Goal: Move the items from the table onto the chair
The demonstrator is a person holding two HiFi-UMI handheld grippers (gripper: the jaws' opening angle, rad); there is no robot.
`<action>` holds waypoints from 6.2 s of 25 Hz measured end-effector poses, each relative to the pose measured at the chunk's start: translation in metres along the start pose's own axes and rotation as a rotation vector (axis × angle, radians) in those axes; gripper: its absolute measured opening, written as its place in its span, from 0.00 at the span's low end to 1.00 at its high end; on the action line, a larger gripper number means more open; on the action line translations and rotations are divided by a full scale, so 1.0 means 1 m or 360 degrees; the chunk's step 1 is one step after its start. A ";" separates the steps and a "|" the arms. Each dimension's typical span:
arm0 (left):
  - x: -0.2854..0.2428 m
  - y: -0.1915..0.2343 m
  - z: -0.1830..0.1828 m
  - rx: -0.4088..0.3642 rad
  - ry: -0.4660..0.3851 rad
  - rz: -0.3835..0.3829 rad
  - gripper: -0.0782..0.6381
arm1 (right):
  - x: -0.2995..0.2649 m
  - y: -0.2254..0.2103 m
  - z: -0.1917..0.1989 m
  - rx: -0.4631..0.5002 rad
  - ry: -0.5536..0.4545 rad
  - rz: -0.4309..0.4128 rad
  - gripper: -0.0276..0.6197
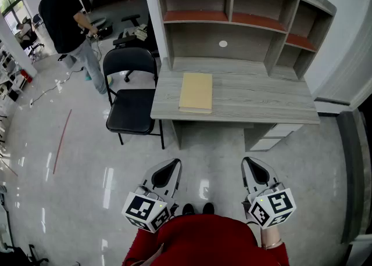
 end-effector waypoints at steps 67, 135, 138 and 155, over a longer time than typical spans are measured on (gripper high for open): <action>-0.327 0.255 0.082 0.0980 0.1133 0.0258 0.38 | -0.377 -0.148 0.070 -0.0990 0.1165 -0.0230 0.49; -0.176 0.701 0.285 0.1088 0.1081 -0.0229 0.32 | -0.748 0.152 0.298 -0.0912 0.1313 -0.0247 0.44; -0.178 0.699 0.296 0.1062 0.1134 -0.0208 0.32 | -0.749 0.152 0.312 -0.0862 0.1359 -0.0268 0.44; -0.151 0.662 0.118 0.0598 0.0736 -0.0262 0.12 | -0.700 0.176 0.127 -0.0487 0.0826 -0.0201 0.09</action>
Point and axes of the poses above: the fingertips, and each gripper's own axes: x backward along the fingers, y to its left, z out of its underside, the point moved 6 cm from there along x, backward along the fingers, and after that the axes turned 1 degree about y, right-handed, at the moved point
